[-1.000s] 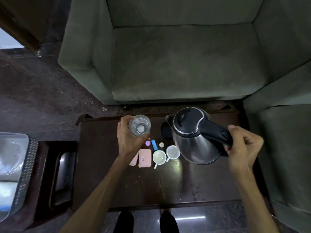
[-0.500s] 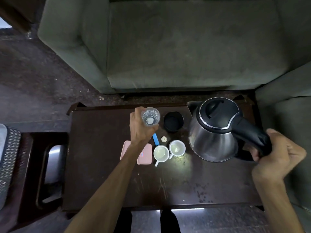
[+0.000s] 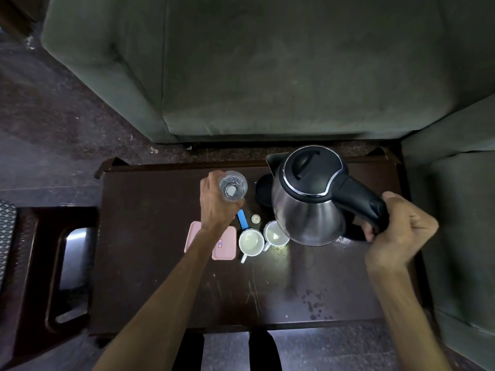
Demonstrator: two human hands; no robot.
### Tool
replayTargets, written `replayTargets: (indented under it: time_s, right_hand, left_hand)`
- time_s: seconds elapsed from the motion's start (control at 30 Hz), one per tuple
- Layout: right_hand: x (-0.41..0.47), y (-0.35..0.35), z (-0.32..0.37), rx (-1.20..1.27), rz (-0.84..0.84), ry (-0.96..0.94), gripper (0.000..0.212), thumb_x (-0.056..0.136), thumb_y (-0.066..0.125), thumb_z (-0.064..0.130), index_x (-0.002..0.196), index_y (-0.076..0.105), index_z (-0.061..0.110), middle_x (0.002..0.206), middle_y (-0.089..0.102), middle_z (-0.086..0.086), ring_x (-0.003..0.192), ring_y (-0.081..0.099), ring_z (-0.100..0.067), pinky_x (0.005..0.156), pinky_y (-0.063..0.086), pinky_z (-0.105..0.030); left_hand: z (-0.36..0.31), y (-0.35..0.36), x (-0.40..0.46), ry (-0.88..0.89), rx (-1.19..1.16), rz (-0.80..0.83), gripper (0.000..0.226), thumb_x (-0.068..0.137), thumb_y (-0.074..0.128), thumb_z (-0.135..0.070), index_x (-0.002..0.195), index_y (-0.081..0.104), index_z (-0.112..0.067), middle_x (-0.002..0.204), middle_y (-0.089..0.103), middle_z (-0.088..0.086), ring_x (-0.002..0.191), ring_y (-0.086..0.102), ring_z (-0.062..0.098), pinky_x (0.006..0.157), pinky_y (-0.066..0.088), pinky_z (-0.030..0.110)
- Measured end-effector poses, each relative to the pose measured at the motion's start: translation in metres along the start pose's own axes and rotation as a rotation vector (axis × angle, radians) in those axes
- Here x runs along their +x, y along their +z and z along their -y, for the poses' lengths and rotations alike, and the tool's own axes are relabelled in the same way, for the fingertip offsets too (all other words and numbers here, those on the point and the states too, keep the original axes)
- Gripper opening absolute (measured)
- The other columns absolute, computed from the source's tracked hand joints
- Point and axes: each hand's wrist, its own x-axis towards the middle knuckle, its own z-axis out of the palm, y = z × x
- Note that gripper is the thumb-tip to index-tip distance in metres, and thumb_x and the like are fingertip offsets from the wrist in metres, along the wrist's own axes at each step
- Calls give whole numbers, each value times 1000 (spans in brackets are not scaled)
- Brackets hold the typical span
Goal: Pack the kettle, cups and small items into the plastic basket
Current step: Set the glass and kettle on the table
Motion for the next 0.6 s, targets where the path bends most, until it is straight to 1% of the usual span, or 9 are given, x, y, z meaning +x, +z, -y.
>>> replayTargets:
  time_s: [0.07,0.17,0.2,0.27,0.33,0.43,0.5,0.57,0.6]
  right_hand:
    - [0,3,-1,-9,16,7,50,90,55,12,44,44,29,44,34,17,35,27,-16,40,23,-19]
    - [0,7,1,-40,38,0,52,92,54,11,44,44,28,42,34,14,34,25,-30,44,23,-24]
    - [-1,9,3,-43,44,2,52,92,54,11,44,45,29,42,35,15,34,25,-30,43,23,-25]
    - [-3,14,7,-37,58,5,53,92,53,10,45,46,31,43,36,18,35,27,-18,41,22,-25]
    - [-7,20,13,-15,70,6,52,93,53,10,45,46,31,44,36,19,37,28,-13,40,21,-24]
    - [-14,33,25,-15,93,2,52,92,53,11,45,46,31,44,38,18,36,28,-21,41,23,-23]
    - [-19,48,35,-7,109,7,51,91,53,12,44,47,31,43,38,19,36,29,-19,41,24,-20]
    - [-30,69,47,11,167,-12,51,92,53,12,44,45,28,43,38,16,36,26,-26,41,24,-18]
    - [-38,84,53,13,202,-16,50,92,53,12,44,44,23,42,38,12,36,26,-29,41,24,-19]
  left_hand:
    - [-1,-1,-1,3,7,10,77,61,94,-20,124,50,-14,118,61,3,112,53,24,87,53,40]
    - [-7,-6,-3,11,22,50,94,60,97,-21,139,48,-9,134,59,8,126,50,28,102,50,47]
    - [-11,-9,-4,18,28,39,97,60,97,-23,142,47,-7,139,57,9,132,48,30,108,47,48]
    - [-20,-18,-11,23,-2,-38,94,65,94,-28,144,48,-5,144,55,9,137,47,30,114,41,49]
    - [-32,-28,-21,31,-109,-129,80,72,89,-28,141,53,-6,144,56,7,137,47,26,115,40,46]
    - [-51,-49,-42,23,-306,-222,45,84,79,-26,124,66,-14,135,63,-1,131,52,17,111,45,38]
    - [-60,-66,-52,-28,-470,-227,23,91,73,-22,113,72,-15,125,68,-5,125,58,18,106,49,42]
    - [-63,-89,-58,-71,-625,-225,15,97,67,-15,110,74,-12,120,71,0,120,63,25,100,53,45]
    - [-60,-104,-60,-91,-680,-241,16,98,64,-13,110,73,-11,118,71,3,117,65,26,98,54,41]
